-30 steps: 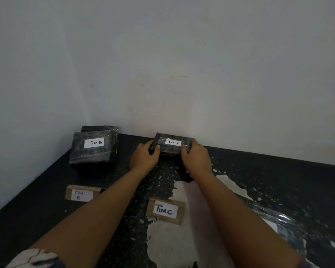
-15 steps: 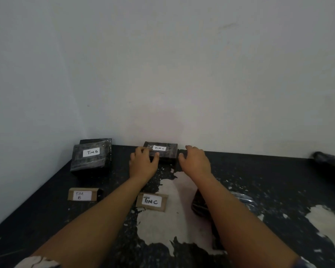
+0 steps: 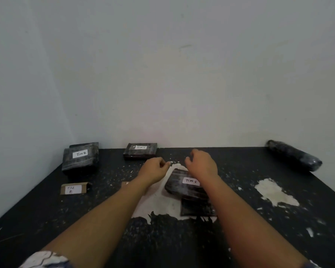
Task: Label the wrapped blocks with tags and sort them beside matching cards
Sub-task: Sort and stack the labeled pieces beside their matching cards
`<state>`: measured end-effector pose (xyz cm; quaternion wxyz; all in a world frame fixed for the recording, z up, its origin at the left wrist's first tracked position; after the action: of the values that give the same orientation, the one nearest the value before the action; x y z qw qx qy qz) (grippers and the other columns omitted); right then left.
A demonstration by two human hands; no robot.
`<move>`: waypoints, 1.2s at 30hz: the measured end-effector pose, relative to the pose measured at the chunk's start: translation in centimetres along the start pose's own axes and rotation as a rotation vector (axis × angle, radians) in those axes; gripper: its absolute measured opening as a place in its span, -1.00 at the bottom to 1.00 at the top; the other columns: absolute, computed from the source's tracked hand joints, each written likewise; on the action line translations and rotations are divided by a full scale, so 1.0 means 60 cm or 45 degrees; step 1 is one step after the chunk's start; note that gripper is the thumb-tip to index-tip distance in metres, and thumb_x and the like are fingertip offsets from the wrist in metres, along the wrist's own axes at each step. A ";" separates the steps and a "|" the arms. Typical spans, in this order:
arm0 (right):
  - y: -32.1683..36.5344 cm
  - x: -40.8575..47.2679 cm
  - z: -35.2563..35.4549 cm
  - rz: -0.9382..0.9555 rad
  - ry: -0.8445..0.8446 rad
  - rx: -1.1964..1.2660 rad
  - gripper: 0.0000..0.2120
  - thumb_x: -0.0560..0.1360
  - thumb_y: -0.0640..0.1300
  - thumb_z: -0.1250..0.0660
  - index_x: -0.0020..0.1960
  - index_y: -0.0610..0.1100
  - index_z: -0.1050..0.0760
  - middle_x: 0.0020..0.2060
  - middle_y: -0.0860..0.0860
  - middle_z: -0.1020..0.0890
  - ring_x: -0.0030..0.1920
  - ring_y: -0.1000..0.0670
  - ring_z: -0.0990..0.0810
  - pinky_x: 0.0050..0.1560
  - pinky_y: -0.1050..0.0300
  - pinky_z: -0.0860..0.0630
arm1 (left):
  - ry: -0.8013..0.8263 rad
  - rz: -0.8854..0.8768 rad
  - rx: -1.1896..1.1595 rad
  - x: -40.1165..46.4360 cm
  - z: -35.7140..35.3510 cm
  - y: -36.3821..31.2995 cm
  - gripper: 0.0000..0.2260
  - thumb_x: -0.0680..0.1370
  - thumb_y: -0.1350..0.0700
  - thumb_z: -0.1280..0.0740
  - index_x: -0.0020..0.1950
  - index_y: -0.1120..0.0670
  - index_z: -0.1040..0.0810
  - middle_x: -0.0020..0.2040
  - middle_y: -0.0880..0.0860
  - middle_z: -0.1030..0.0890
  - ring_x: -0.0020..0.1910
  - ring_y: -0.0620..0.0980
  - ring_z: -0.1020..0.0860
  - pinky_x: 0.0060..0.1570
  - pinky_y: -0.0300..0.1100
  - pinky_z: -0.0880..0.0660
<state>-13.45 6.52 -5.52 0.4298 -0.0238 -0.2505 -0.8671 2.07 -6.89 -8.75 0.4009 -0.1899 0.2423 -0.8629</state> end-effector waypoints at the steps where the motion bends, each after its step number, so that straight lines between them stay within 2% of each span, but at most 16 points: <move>1: -0.008 -0.009 0.004 -0.010 0.008 -0.023 -0.66 0.69 0.08 -0.25 0.27 -0.14 -0.58 0.19 -0.13 -0.66 0.23 -0.21 -0.62 0.20 -0.12 -0.61 | 0.027 0.008 0.002 -0.007 -0.007 -0.005 -0.65 0.69 -0.25 -0.31 0.07 0.02 -0.63 -0.04 -0.06 -0.64 -0.02 0.00 -0.61 -0.02 -0.04 -0.54; 4: -0.034 -0.041 0.014 -0.060 0.034 -0.150 -0.59 0.70 0.13 -0.23 0.39 -0.13 -0.53 0.31 -0.15 -0.59 0.34 -0.23 -0.57 0.29 -0.16 -0.56 | 0.084 0.036 -0.007 -0.030 -0.027 -0.017 -0.58 0.68 -0.32 -0.28 0.20 0.00 -0.63 0.05 -0.04 -0.67 0.02 -0.01 -0.62 -0.02 -0.08 -0.51; 8: -0.067 -0.074 0.019 -0.208 0.102 -0.240 -0.37 0.66 0.29 -0.21 0.55 -0.12 -0.43 0.48 -0.17 -0.47 0.46 -0.26 -0.49 0.35 -0.22 -0.51 | 0.113 0.055 0.015 -0.053 -0.048 -0.021 -0.44 0.69 -0.34 -0.23 0.43 0.08 -0.56 0.27 0.09 -0.69 0.17 0.10 -0.65 0.12 -0.04 -0.56; 10: -0.078 -0.087 0.021 -0.290 0.171 -0.251 -0.21 0.61 0.42 -0.18 0.61 -0.12 -0.38 0.55 -0.18 -0.42 0.49 -0.28 -0.48 0.32 -0.21 -0.53 | 0.121 0.060 0.037 -0.062 -0.055 -0.025 -0.45 0.69 -0.33 -0.23 0.42 0.09 -0.56 0.29 0.11 -0.68 0.19 0.11 -0.64 0.16 -0.01 -0.56; 12: -0.086 -0.091 0.022 -0.356 0.217 -0.241 -0.13 0.57 0.49 -0.17 0.61 -0.13 -0.40 0.56 -0.19 -0.42 0.44 -0.28 -0.55 0.17 -0.14 -0.56 | 0.134 0.059 0.064 -0.067 -0.059 -0.030 -0.52 0.69 -0.28 -0.27 0.37 0.09 -0.57 0.28 0.11 -0.67 0.15 0.09 -0.61 0.16 -0.02 -0.55; 14: -0.092 -0.094 0.024 -0.391 0.238 -0.231 -0.19 0.56 0.47 -0.22 0.51 -0.13 -0.52 0.43 -0.16 -0.57 0.28 -0.22 -0.66 -0.01 -0.04 -0.52 | 0.145 0.066 0.074 -0.069 -0.059 -0.034 -0.57 0.70 -0.23 -0.31 0.36 0.08 -0.57 0.27 0.11 -0.66 0.12 0.08 -0.59 0.15 -0.02 -0.54; 15: -0.093 -0.095 0.025 -0.392 0.236 -0.204 -0.28 0.57 0.42 -0.26 0.42 -0.13 -0.59 0.28 -0.12 -0.64 0.16 -0.18 -0.68 -0.06 0.01 -0.52 | 0.147 0.068 0.074 -0.068 -0.059 -0.035 -0.58 0.70 -0.22 -0.31 0.35 0.09 -0.56 0.26 0.12 -0.66 0.12 0.08 -0.59 0.16 -0.01 -0.55; 17: -0.093 -0.095 0.025 -0.372 0.237 -0.130 -0.46 0.59 0.30 -0.32 0.26 -0.14 -0.65 0.02 -0.05 -0.65 -0.03 -0.13 -0.64 -0.09 0.05 -0.54 | 0.150 0.075 0.056 -0.067 -0.059 -0.036 -0.57 0.70 -0.21 -0.33 0.36 0.10 -0.56 0.25 0.12 -0.65 0.15 0.10 -0.62 0.18 0.00 -0.57; 19: -0.092 -0.094 0.024 -0.363 0.229 -0.064 -0.57 0.60 0.19 -0.36 0.21 -0.15 -0.65 -0.05 -0.03 -0.63 -0.06 -0.12 -0.63 -0.08 0.05 -0.58 | 0.137 0.092 0.029 -0.067 -0.060 -0.036 -0.58 0.69 -0.21 -0.33 0.35 0.09 -0.56 0.22 0.10 -0.67 0.14 0.10 -0.64 0.18 0.02 -0.59; 21: -0.091 -0.095 0.021 -0.366 0.215 0.016 -0.60 0.60 0.13 -0.38 0.24 -0.16 -0.61 0.02 -0.06 -0.66 0.01 -0.14 -0.66 -0.03 0.01 -0.64 | 0.103 0.103 0.013 -0.066 -0.060 -0.033 -0.62 0.69 -0.21 -0.33 0.27 0.08 -0.58 0.15 0.08 -0.68 0.08 0.09 -0.65 0.17 0.06 -0.63; 23: -0.091 -0.095 0.020 -0.362 0.168 0.128 -0.55 0.60 0.10 -0.38 0.34 -0.19 -0.53 0.17 -0.12 -0.68 0.14 -0.19 -0.68 0.05 -0.04 -0.66 | 0.052 0.106 0.030 -0.066 -0.058 -0.032 -0.65 0.68 -0.20 -0.33 0.22 0.07 -0.61 0.11 0.07 -0.68 0.06 0.07 -0.64 0.14 0.06 -0.63; 27: -0.084 -0.087 0.024 -0.302 0.039 0.340 -0.47 0.64 0.04 -0.39 0.49 -0.22 -0.42 0.29 -0.19 -0.65 0.22 -0.21 -0.67 0.01 0.00 -0.58 | -0.034 0.099 -0.009 -0.063 -0.048 -0.027 -0.60 0.70 -0.19 -0.32 0.27 0.11 -0.64 0.15 0.10 -0.69 0.09 0.11 -0.64 0.08 -0.03 -0.59; 29: -0.075 -0.084 0.029 -0.247 -0.028 0.412 -0.48 0.62 0.04 -0.39 0.49 -0.20 -0.45 0.29 -0.16 -0.66 0.22 -0.18 -0.65 0.05 0.01 -0.60 | -0.098 0.105 -0.044 -0.059 -0.038 -0.024 -0.58 0.72 -0.18 -0.30 0.31 0.14 -0.64 0.18 0.12 -0.70 0.11 0.12 -0.64 0.10 -0.04 -0.59; 33: -0.050 -0.083 0.040 -0.172 -0.116 0.574 -0.45 0.63 0.09 -0.39 0.55 -0.12 -0.48 0.41 -0.07 -0.62 0.35 -0.14 -0.62 0.30 -0.05 -0.58 | -0.218 0.067 -0.181 -0.048 -0.014 -0.023 -0.62 0.74 -0.11 -0.30 0.30 0.18 -0.65 0.19 0.15 -0.70 0.07 0.08 -0.60 0.07 -0.08 -0.53; 36: -0.029 -0.073 0.036 -0.096 -0.121 0.634 -0.55 0.61 0.09 -0.39 0.45 -0.02 -0.55 0.31 0.00 -0.66 0.22 -0.06 -0.65 0.24 -0.03 -0.62 | -0.301 0.057 -0.266 -0.036 0.008 -0.018 -0.61 0.73 -0.10 -0.32 0.36 0.18 -0.65 0.24 0.16 -0.70 0.19 0.13 -0.64 0.16 -0.05 -0.57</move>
<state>-12.35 11.60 -5.48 0.3776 0.0515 -0.4769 -0.7920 2.99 -4.73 -8.02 0.4240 -0.3253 0.2859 -0.7954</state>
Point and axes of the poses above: each hand's wrist, its own x-axis towards the middle knuckle, its own z-axis out of the back of the hand, y = z × x, the point moved 4 cm from there along x, towards the middle knuckle
